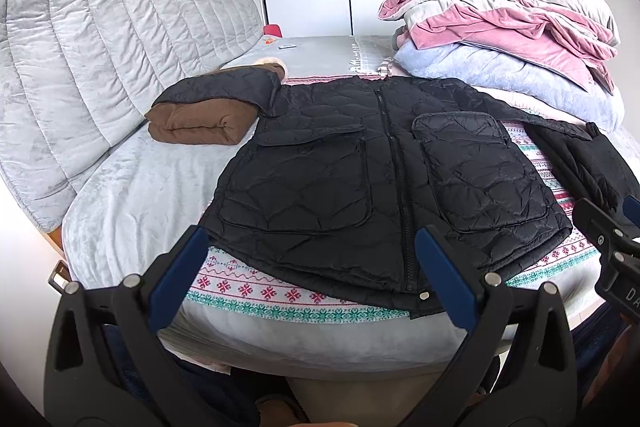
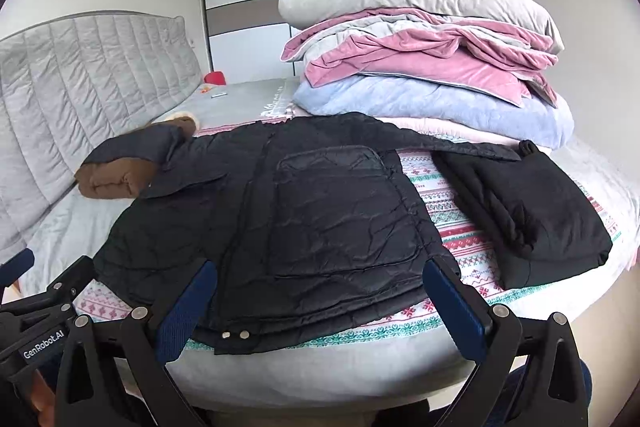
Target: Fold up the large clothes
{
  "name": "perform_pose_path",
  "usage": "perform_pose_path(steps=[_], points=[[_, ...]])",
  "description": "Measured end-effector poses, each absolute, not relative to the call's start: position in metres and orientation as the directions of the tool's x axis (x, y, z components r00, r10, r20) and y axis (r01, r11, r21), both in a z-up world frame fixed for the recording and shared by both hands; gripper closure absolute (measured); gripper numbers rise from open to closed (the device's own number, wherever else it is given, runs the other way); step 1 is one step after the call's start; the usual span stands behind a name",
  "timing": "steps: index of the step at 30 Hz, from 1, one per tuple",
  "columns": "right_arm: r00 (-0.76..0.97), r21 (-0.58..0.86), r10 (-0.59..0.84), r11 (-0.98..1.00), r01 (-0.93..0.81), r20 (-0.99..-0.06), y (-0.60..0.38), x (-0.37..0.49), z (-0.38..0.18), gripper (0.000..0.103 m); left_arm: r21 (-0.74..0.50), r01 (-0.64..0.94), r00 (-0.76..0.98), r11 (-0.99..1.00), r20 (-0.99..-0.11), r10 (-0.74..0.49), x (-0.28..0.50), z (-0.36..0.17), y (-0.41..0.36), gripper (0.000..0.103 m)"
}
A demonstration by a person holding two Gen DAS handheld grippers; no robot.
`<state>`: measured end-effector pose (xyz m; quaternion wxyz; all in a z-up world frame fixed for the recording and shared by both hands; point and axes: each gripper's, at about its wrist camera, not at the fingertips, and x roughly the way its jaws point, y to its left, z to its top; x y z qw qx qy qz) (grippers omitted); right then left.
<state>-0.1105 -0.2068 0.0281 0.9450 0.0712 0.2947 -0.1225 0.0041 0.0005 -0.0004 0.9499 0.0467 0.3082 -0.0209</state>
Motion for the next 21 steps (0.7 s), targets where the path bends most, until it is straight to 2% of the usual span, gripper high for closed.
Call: perform_pose_path(steps=[14, 21], points=[[0.798, 0.005, -0.261, 0.950, 0.313, -0.543, -0.202, -0.110, 0.034, 0.000, 0.073, 0.057, 0.819, 0.996, -0.573, -0.005, 0.012, -0.005, 0.001, 0.000], [0.778, -0.054, -0.332, 0.931, 0.361, -0.534, -0.202, -0.107, 0.029, 0.000, 0.015, 0.064, 0.844, 0.998, -0.534, -0.046, 0.021, -0.005, 0.009, 0.000]])
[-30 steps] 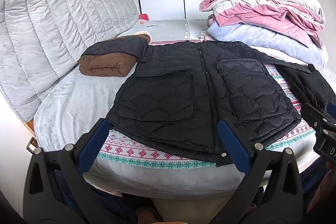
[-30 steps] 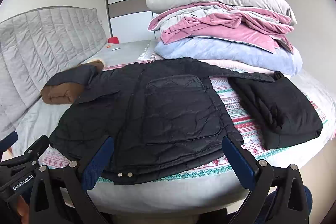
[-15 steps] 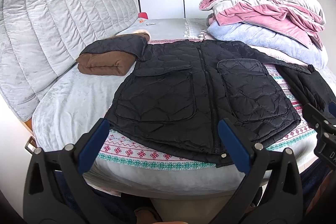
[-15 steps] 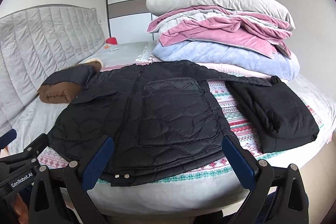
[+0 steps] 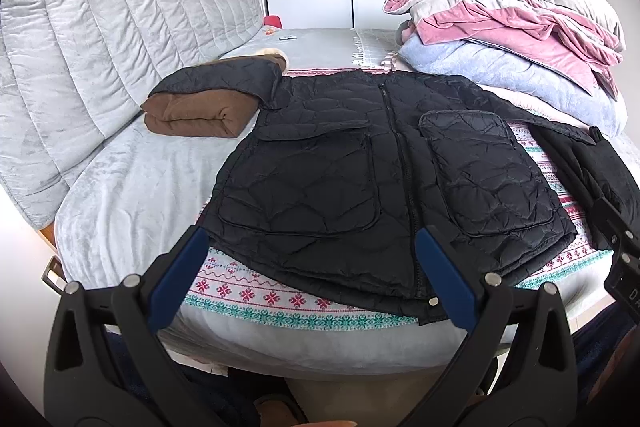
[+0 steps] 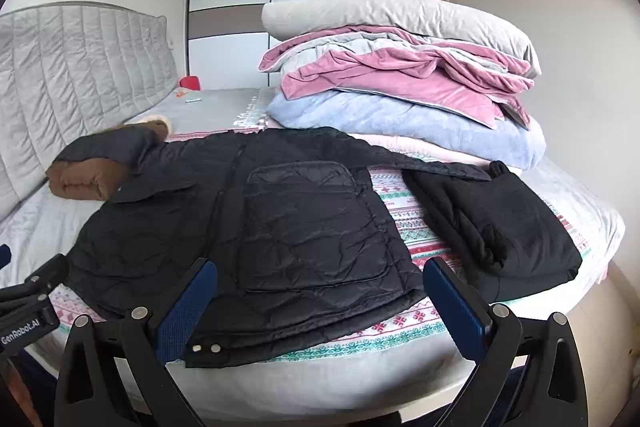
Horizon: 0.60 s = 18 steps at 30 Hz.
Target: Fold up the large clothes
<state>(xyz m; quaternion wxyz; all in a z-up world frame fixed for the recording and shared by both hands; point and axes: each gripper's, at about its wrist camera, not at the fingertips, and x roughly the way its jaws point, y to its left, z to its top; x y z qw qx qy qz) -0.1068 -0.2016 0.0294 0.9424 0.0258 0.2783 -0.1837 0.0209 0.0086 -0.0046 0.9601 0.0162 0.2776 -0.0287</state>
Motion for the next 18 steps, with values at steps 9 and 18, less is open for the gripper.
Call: perform_pose_path(steps=[9, 18], points=[[0.763, -0.070, -0.349, 0.925, 0.373, -0.544, -0.206, -0.098, 0.022, 0.000, 0.033, 0.070, 0.824, 0.997, -0.565, -0.040, 0.035, -0.012, 0.014, 0.000], [0.733, 0.044, -0.161, 0.967, 0.252, -0.661, -0.281, -0.044, -0.043, 0.000, -0.088, 0.028, 0.738, 0.996, -0.670, -0.080, 0.099, -0.049, 0.065, 0.000]])
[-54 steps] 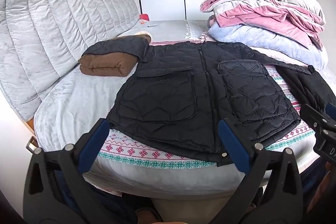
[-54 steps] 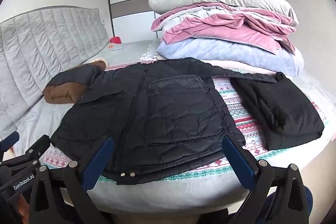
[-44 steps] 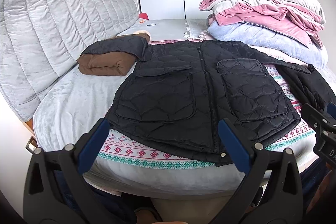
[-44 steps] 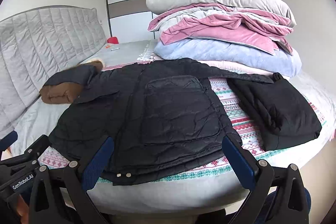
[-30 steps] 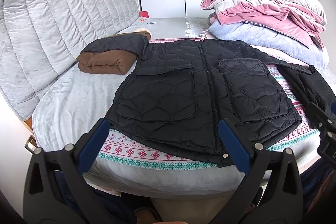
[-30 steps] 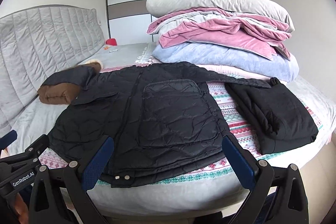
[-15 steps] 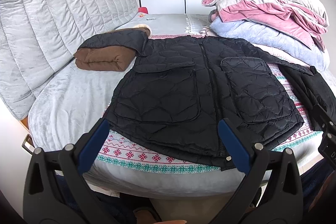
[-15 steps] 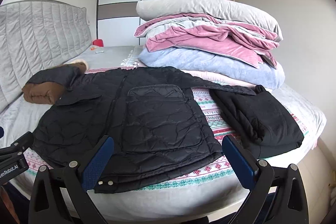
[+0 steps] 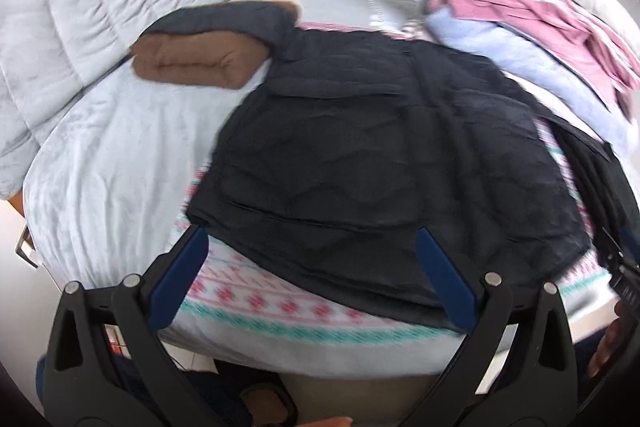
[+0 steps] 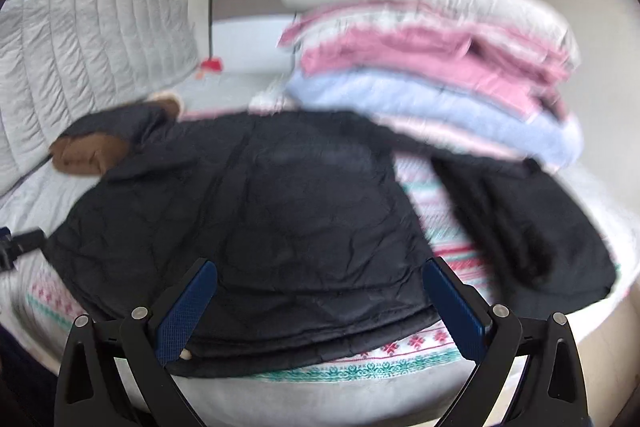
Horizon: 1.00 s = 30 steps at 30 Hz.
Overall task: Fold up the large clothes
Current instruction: 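Grasp the jacket hem with both grippers and lift it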
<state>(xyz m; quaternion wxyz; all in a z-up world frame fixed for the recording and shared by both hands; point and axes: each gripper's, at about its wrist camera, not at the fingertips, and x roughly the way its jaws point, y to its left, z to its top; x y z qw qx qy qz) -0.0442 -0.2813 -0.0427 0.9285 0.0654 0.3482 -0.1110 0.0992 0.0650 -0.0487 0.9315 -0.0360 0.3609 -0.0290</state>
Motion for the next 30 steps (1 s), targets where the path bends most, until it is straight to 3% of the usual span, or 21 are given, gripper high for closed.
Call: perform_pose_path(steps=[5, 8, 9, 10, 12, 14, 15, 17, 19, 25, 26, 30], points=[[0.613, 0.220, -0.125, 0.863, 0.455, -0.780, -0.380, -0.023, -0.090, 0.000, -0.091, -0.077, 0.697, 0.993, -0.717, -0.012, 0.136, -0.074, 0.097, 0.000], [0.602, 0.331, -0.035, 0.810, 0.485, -0.798, -0.403, -0.017, -0.107, 0.004, -0.082, -0.097, 0.645, 0.992, -0.765, 0.000, 0.158, -0.101, 0.099, 0.000], [0.595, 0.343, -0.012, 0.807, 0.480, -0.804, -0.406, -0.012, -0.112, 0.012, -0.079, -0.095, 0.619, 0.992, -0.785, -0.003, 0.166, -0.114, 0.098, 0.004], [0.578, 0.331, -0.014, 0.808, 0.487, -0.816, -0.406, -0.008, -0.117, 0.027, -0.077, -0.091, 0.597, 0.993, -0.802, -0.007, 0.172, -0.125, 0.097, 0.008], [0.558, 0.293, -0.031, 0.826, 0.481, -0.829, -0.404, -0.001, -0.125, 0.052, -0.069, -0.086, 0.551, 0.994, -0.835, -0.011, 0.177, -0.143, 0.092, 0.030], [0.576, 0.305, -0.007, 0.842, 0.444, -0.818, -0.401, 0.002, -0.125, 0.076, -0.085, -0.071, 0.525, 0.994, -0.850, -0.035, 0.175, -0.150, 0.088, 0.042], [0.584, 0.325, 0.015, 0.843, 0.429, -0.811, -0.402, 0.003, -0.124, 0.090, -0.080, -0.059, 0.532, 0.995, -0.846, -0.036, 0.175, -0.150, 0.087, 0.058], [0.600, 0.306, -0.013, 0.851, 0.427, -0.800, -0.404, 0.000, -0.114, 0.093, -0.078, -0.046, 0.533, 0.996, -0.845, -0.042, 0.169, -0.150, 0.086, 0.075], [0.622, 0.281, -0.064, 0.852, 0.441, -0.781, -0.404, -0.008, -0.099, 0.095, -0.109, -0.026, 0.522, 0.994, -0.849, -0.079, 0.159, -0.149, 0.083, 0.081], [0.592, 0.181, -0.160, 0.861, 0.475, -0.790, -0.405, -0.015, -0.081, 0.097, -0.080, -0.014, 0.529, 0.997, -0.846, -0.060, 0.133, -0.138, 0.077, 0.080], [0.575, 0.158, -0.157, 0.874, 0.460, -0.803, -0.401, -0.012, -0.085, 0.096, -0.087, -0.029, 0.529, 0.996, -0.846, -0.059, 0.134, -0.136, 0.083, 0.075], [0.567, 0.183, -0.133, 0.866, 0.465, -0.813, -0.410, -0.011, -0.076, 0.080, -0.140, -0.116, 0.572, 0.983, -0.819, -0.049, 0.130, -0.116, 0.106, 0.034]])
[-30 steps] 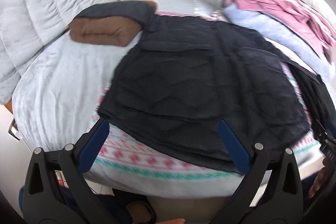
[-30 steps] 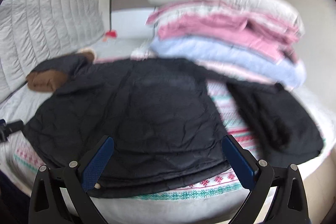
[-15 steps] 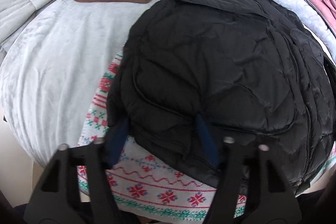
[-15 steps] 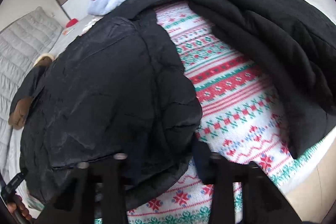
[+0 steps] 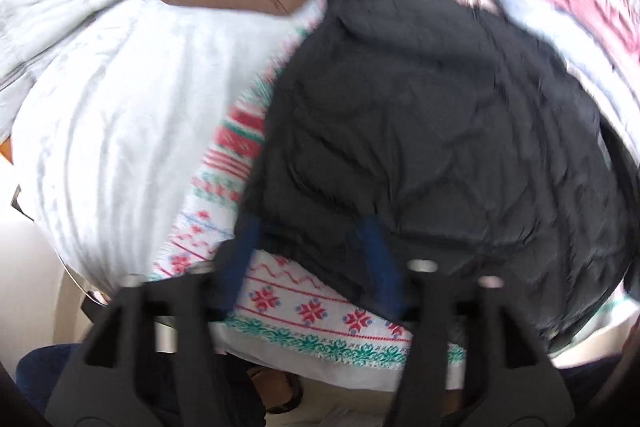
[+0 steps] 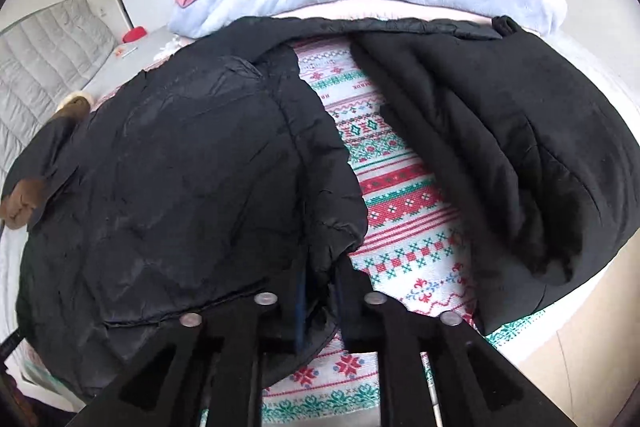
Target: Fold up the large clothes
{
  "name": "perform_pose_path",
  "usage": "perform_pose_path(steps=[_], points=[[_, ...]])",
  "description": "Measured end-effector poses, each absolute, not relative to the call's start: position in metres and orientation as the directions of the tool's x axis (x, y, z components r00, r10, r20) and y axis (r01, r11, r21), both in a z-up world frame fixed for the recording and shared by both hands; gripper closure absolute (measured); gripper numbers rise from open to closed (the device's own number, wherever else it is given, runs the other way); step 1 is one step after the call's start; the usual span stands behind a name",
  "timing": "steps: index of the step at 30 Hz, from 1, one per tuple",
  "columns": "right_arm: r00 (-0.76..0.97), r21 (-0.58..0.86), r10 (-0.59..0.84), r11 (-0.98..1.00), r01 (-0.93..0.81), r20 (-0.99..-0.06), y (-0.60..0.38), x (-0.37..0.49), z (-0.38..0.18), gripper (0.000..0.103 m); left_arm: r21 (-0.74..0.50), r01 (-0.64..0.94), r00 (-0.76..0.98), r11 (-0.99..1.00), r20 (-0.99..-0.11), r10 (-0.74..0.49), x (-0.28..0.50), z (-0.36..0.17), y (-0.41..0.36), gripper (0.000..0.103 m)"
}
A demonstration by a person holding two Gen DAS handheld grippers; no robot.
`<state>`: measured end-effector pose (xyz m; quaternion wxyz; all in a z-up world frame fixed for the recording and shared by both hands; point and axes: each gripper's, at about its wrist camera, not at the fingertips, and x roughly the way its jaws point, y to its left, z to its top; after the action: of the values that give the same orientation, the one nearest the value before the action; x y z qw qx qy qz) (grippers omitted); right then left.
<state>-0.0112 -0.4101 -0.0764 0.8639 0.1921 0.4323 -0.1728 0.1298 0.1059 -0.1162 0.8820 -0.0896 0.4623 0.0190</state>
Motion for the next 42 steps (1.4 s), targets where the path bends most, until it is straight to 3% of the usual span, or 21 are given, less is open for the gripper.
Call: perform_pose_path(steps=[2, 3, 4, 7, 10, 11, 15, 20, 24, 26, 27, 28, 29, 30, 33, 39, 42], points=[[0.645, 0.259, -0.113, 0.854, 0.452, -0.756, -0.421, -0.017, -0.053, 0.058, -0.148, -0.137, 0.601, 0.979, -0.798, -0.037, 0.132, -0.100, 0.110, 0.029], [0.686, 0.295, -0.104, 0.849, 0.439, -0.720, -0.426, -0.019, -0.039, 0.033, -0.157, -0.143, 0.615, 0.977, -0.787, -0.037, 0.137, -0.089, 0.110, 0.027], [0.729, 0.335, -0.096, 0.842, 0.422, -0.677, -0.435, -0.018, -0.024, 0.018, -0.177, -0.141, 0.632, 0.974, -0.774, -0.050, 0.143, -0.078, 0.109, 0.026], [0.799, 0.465, -0.049, 0.791, 0.397, -0.599, -0.476, 0.000, 0.000, 0.014, -0.211, -0.117, 0.667, 0.970, -0.741, -0.081, 0.168, -0.049, 0.097, 0.019], [0.775, 0.515, -0.049, 0.721, 0.463, -0.630, -0.520, 0.030, -0.005, 0.014, -0.206, -0.066, 0.694, 0.976, -0.713, -0.104, 0.201, -0.024, 0.072, 0.015], [0.768, 0.531, -0.050, 0.694, 0.486, -0.638, -0.538, 0.041, -0.010, 0.014, -0.200, -0.037, 0.697, 0.979, -0.708, -0.118, 0.211, -0.020, 0.063, 0.010], [0.787, 0.632, -0.012, 0.588, 0.504, -0.617, -0.593, 0.071, -0.032, 0.014, -0.211, 0.010, 0.699, 0.977, -0.698, -0.158, 0.261, -0.010, 0.034, 0.003], [0.769, 0.684, -0.013, 0.448, 0.576, -0.639, -0.643, 0.098, -0.076, 0.014, -0.157, -0.009, 0.665, 0.988, -0.739, -0.111, 0.323, -0.047, 0.010, 0.002], [0.731, 0.639, -0.056, 0.444, 0.628, -0.680, -0.664, 0.126, -0.089, 0.015, -0.110, -0.040, 0.581, 0.993, -0.811, -0.066, 0.356, -0.093, 0.010, 0.002], [0.703, 0.597, -0.104, 0.452, 0.663, -0.703, -0.668, 0.140, -0.093, 0.019, -0.116, -0.032, 0.565, 0.993, -0.821, -0.077, 0.363, -0.103, 0.014, 0.002], [0.694, 0.583, -0.120, 0.453, 0.674, -0.710, -0.672, 0.148, -0.096, 0.030, -0.112, -0.029, 0.553, 0.993, -0.829, -0.077, 0.365, -0.108, 0.017, 0.002], [0.687, 0.576, -0.126, 0.450, 0.682, -0.715, -0.674, 0.153, -0.100, 0.051, -0.105, -0.046, 0.534, 0.993, -0.843, -0.064, 0.367, -0.114, 0.021, 0.002], [0.685, 0.580, -0.121, 0.438, 0.686, -0.719, -0.676, 0.157, -0.105, 0.066, -0.108, -0.059, 0.524, 0.992, -0.849, -0.062, 0.367, -0.117, 0.023, 0.002], [0.700, 0.603, -0.108, 0.426, 0.674, -0.706, -0.677, 0.160, -0.108, 0.093, -0.132, -0.069, 0.515, 0.989, -0.854, -0.078, 0.367, -0.119, 0.026, 0.002], [0.723, 0.601, -0.179, 0.444, 0.664, -0.667, -0.675, 0.161, -0.095, 0.098, -0.176, -0.057, 0.515, 0.983, -0.849, -0.122, 0.364, -0.115, 0.028, 0.002], [0.742, 0.483, -0.385, 0.579, 0.657, -0.548, -0.655, 0.157, -0.009, 0.100, -0.216, -0.013, 0.514, 0.976, -0.839, -0.179, 0.351, -0.105, 0.026, 0.002], [0.696, 0.391, -0.436, 0.601, 0.697, -0.571, -0.652, 0.165, 0.005, 0.100, -0.202, 0.001, 0.503, 0.979, -0.846, -0.175, 0.344, -0.106, 0.022, 0.002]])
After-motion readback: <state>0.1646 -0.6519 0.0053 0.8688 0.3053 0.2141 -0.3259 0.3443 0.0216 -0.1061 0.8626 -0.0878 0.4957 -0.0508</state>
